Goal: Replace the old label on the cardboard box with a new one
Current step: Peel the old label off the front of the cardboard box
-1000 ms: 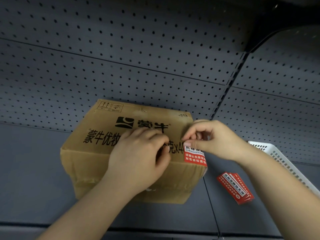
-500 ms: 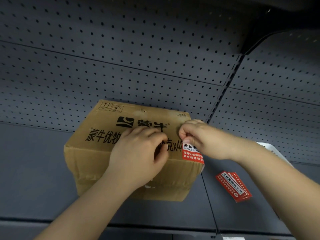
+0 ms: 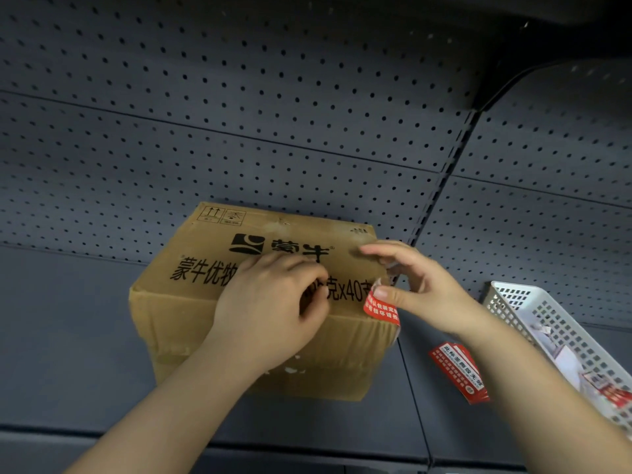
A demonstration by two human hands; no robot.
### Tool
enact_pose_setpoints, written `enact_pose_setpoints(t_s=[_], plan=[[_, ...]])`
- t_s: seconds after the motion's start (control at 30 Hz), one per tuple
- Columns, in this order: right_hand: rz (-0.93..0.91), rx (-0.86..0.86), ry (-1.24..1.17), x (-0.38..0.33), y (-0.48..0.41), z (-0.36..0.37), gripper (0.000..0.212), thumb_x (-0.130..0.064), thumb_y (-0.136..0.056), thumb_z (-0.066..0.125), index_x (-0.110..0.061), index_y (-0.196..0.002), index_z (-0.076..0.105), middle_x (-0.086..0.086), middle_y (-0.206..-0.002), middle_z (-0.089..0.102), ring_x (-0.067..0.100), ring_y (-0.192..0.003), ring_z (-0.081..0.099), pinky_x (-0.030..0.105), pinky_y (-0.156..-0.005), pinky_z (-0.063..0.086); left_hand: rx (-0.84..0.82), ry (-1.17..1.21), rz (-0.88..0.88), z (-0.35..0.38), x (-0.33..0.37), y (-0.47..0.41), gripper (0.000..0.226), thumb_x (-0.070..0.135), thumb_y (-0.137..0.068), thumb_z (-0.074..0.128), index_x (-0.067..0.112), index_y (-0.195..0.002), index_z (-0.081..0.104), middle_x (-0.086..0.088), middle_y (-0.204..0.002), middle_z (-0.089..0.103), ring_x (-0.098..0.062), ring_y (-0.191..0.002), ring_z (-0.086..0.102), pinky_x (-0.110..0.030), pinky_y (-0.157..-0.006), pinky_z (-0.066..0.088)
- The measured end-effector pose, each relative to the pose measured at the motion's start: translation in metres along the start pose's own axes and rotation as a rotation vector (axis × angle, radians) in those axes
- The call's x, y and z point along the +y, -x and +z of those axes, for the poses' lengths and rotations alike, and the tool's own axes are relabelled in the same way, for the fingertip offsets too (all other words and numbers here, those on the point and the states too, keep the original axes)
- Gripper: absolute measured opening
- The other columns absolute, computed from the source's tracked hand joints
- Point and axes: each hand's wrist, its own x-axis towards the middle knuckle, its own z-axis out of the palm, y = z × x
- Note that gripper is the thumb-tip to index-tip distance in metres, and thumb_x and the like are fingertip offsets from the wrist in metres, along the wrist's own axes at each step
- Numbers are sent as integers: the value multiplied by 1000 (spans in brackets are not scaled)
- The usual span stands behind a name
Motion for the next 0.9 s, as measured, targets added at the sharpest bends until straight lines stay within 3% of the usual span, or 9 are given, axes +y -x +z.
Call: enact_pose_setpoints(t_s=[0.13, 0.23, 0.3, 0.4, 0.5, 0.67, 0.77, 0.83, 0.9], plan=[[11, 67, -67, 6, -2, 2, 20, -39, -74, 73, -25, -87, 76, -7, -123, 66, 18, -122, 52, 44, -102, 42, 9, -5, 4, 0, 1, 0, 26, 36, -81, 51, 28, -97, 70, 10, -100, 72, -16, -95, 64, -35, -81, 45], [-12, 141, -363, 9, 8, 3, 21, -42, -72, 75, -21, -76, 75, -1, -113, 71, 20, -108, 63, 32, -85, 52, 16, 8, 5, 0, 1, 0, 26, 36, -81, 52, 28, -98, 71, 10, -99, 72, -16, -96, 64, -36, -82, 46], [-54, 228, -497, 15, 16, 8, 21, -39, -73, 75, -19, -77, 75, 1, -110, 73, 22, -109, 63, 30, -85, 51, 26, 15, 11, 0, 1, 0, 26, 36, -81, 52, 27, -97, 71, 9, -99, 72, -17, -95, 64, -37, -82, 48], [-106, 334, -680, 29, 27, 19, 18, -33, -76, 75, -16, -80, 75, 8, -114, 71, 35, -119, 56, 46, -92, 48, 40, 4, 21, 0, 2, 1, 26, 35, -81, 51, 26, -95, 71, 9, -97, 72, -18, -93, 64, -37, -80, 47], [-146, 357, -967, 38, 34, 34, 13, -25, -78, 74, -13, -82, 73, 11, -115, 69, 35, -119, 55, 50, -98, 47, 40, 18, 35, 0, 2, 1, 30, 38, -82, 48, 26, -96, 71, 8, -98, 72, -18, -94, 64, -39, -82, 48], [-68, 499, -1381, 45, 40, 62, 14, -18, -69, 80, -18, -75, 67, 7, -104, 72, 28, -111, 64, 44, -90, 54, 17, 22, 34, -2, 1, 1, 30, 39, -83, 48, 27, -99, 70, 9, -101, 71, -17, -98, 62, -39, -85, 48], [3, 681, -1582, 46, 47, 72, 14, -30, -79, 70, -19, -73, 67, 3, -94, 73, 26, -103, 68, 43, -85, 57, 22, 39, 39, -2, 1, 1, 27, 37, -84, 51, 28, -100, 71, 10, -102, 71, -17, -99, 62, -41, -86, 49], [67, 807, -1634, 50, 57, 71, 20, -33, -87, 60, -18, -74, 65, 2, -90, 71, 25, -95, 70, 43, -80, 58, 22, 81, 28, -4, 0, 1, 23, 37, -87, 55, 30, -104, 69, 12, -105, 69, -11, -98, 60, -36, -86, 48], [55, 800, -1571, 47, 70, 65, 24, -37, -75, 76, -20, -83, 61, 0, -91, 69, 23, -93, 70, 42, -82, 57, 5, 230, -15, -10, -3, 0, 24, 37, -88, 56, 34, -110, 66, 19, -113, 63, 1, -102, 54, -24, -88, 43]])
